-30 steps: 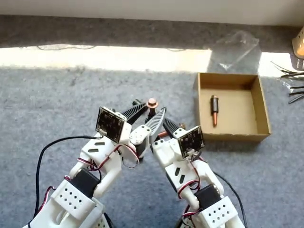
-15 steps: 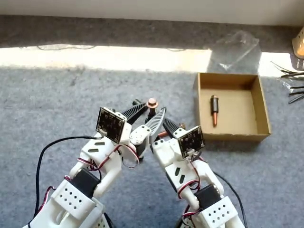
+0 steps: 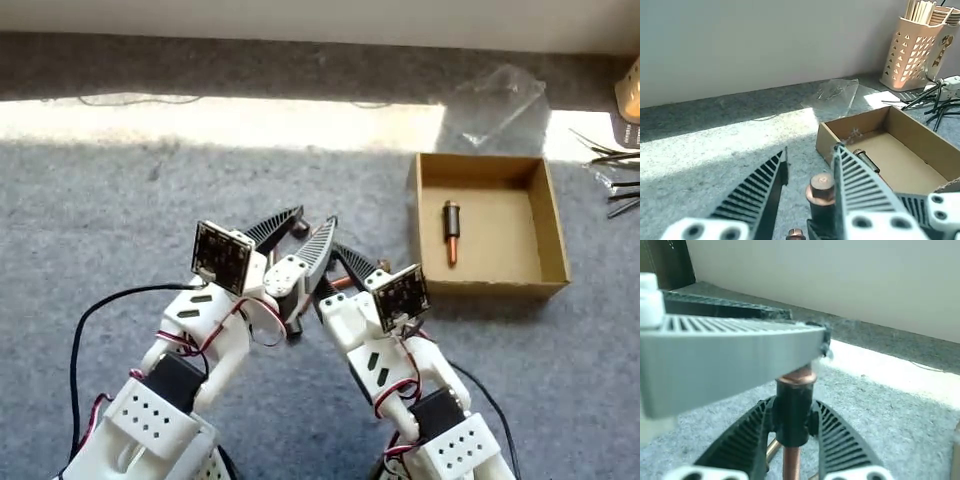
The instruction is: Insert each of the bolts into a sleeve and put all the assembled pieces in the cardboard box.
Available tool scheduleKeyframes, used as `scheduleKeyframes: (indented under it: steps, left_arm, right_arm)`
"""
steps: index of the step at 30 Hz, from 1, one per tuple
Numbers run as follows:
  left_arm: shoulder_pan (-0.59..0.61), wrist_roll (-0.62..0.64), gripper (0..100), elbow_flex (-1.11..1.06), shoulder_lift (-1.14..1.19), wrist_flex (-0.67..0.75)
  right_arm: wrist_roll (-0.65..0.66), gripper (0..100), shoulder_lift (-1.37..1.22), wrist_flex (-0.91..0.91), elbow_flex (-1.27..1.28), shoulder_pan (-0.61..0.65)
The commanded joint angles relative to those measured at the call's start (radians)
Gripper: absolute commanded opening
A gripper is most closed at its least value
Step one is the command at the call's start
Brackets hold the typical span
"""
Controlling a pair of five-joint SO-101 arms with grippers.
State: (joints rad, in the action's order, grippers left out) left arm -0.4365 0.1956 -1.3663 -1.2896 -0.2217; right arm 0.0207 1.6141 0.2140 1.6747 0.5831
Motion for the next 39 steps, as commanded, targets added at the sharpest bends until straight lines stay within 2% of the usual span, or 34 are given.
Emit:
scheduleKeyframes:
  steps: [1, 6, 11, 15, 22, 30, 34, 39]
  left_arm:
    - [0.010, -0.009, 15, 0.022, -0.001, 0.023]
    - [0.091, -0.005, 21, 0.039, -0.001, 0.025]
    - [0.174, -0.005, 18, 0.068, -0.012, 0.020]
    - [0.219, -0.008, 16, 0.073, -0.013, 0.023]
    - [0.335, -0.009, 5, 0.061, -0.013, 0.018]
    - [0.387, -0.011, 1, -0.021, -0.013, 0.020]
    - [0.384, -0.011, 1, -0.064, -0.015, 0.018]
    - [0.389, -0.012, 1, -0.105, -0.015, 0.018]
  right_arm:
    - [-0.006, 0.5, 0.013, -0.002, 0.128, -0.016]
    - [-0.006, 0.5, 0.013, -0.002, 0.128, -0.016]
    - [-0.006, 0.5, 0.013, -0.002, 0.128, -0.021]
    - [-0.006, 0.5, 0.013, -0.004, 0.128, -0.085]
    - [-0.006, 0.5, 0.013, -0.004, 0.128, -0.125]
    - [-0.006, 0.5, 0.005, -0.001, 0.128, -0.130]
    - [-0.006, 0.5, 0.005, 0.001, 0.104, -0.202]
    - [-0.008, 0.5, 0.005, 0.209, -0.070, -0.315]
